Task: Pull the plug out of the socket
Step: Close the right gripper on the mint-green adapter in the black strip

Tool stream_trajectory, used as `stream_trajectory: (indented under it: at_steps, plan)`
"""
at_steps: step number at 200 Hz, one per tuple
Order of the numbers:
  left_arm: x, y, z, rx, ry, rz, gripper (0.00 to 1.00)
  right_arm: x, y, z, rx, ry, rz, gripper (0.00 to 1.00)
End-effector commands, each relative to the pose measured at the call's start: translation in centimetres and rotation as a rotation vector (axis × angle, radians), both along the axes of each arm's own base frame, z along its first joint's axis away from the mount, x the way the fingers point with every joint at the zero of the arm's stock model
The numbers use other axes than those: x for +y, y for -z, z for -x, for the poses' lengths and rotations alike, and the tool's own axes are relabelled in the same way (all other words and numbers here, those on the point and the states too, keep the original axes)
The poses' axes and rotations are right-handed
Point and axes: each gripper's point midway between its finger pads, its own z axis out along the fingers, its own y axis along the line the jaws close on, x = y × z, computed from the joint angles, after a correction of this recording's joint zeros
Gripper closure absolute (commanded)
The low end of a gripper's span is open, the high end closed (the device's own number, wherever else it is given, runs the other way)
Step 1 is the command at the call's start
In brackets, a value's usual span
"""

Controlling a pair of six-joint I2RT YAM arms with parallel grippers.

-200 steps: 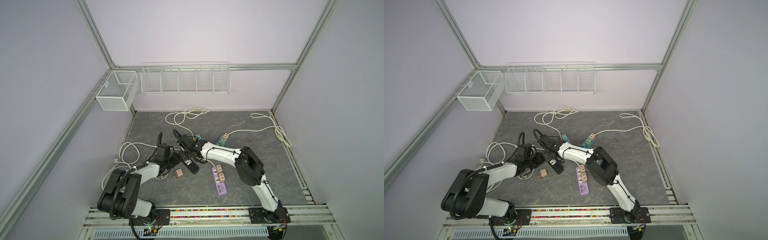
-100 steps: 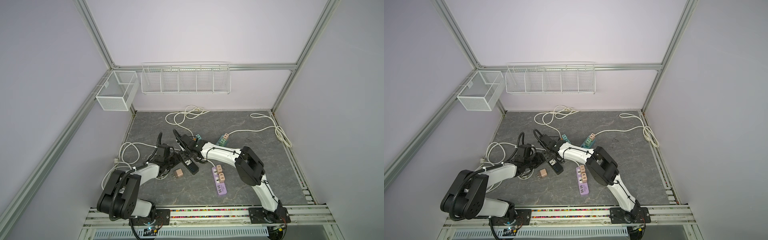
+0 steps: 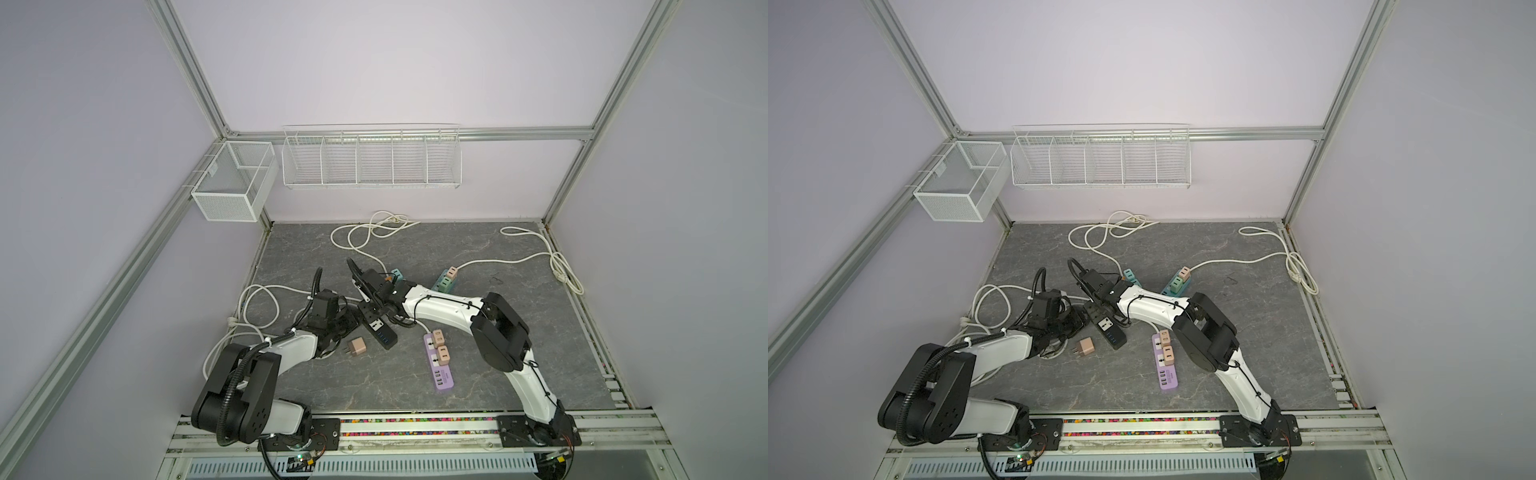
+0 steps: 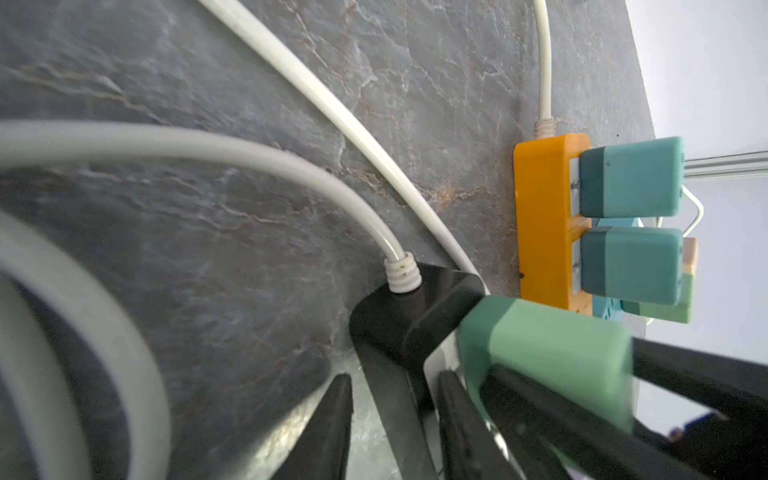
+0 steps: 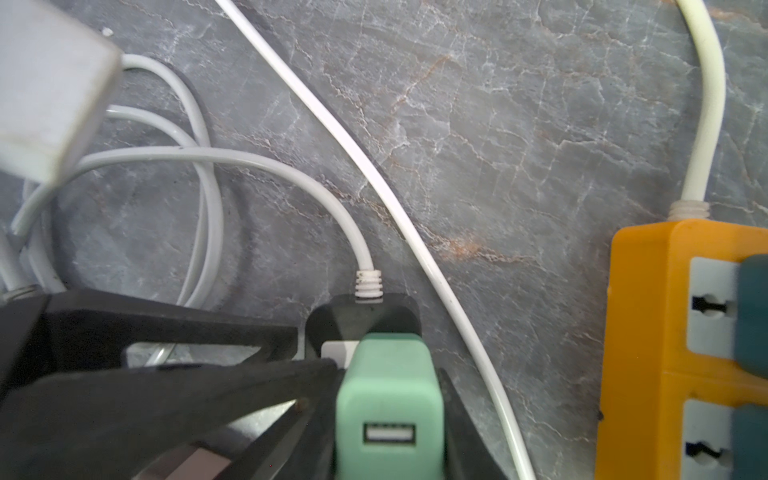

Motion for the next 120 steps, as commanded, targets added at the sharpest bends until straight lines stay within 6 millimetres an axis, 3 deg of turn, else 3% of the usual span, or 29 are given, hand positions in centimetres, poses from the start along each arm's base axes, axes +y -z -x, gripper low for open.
stream_trajectory:
  at_steps: [1,40,93,120]
  plan:
    - [1.1,4.3,4.4,0.196,0.001,-0.045,0.65,-0.3,-1.1,0.2,0.005,-0.001,-0.027,0.78]
    - [1.2,4.6,4.5,0.213,0.003,-0.058,0.67,1.3,-1.2,1.8,0.012,-0.061,-0.043,0.78]
    - [0.8,5.3,4.7,0.233,0.015,-0.060,0.71,-0.3,-2.0,0.1,-0.017,-0.009,-0.033,0.78]
    - [1.0,5.8,4.9,0.252,0.010,-0.079,0.71,0.6,-2.0,1.0,-0.015,-0.035,-0.032,0.78]
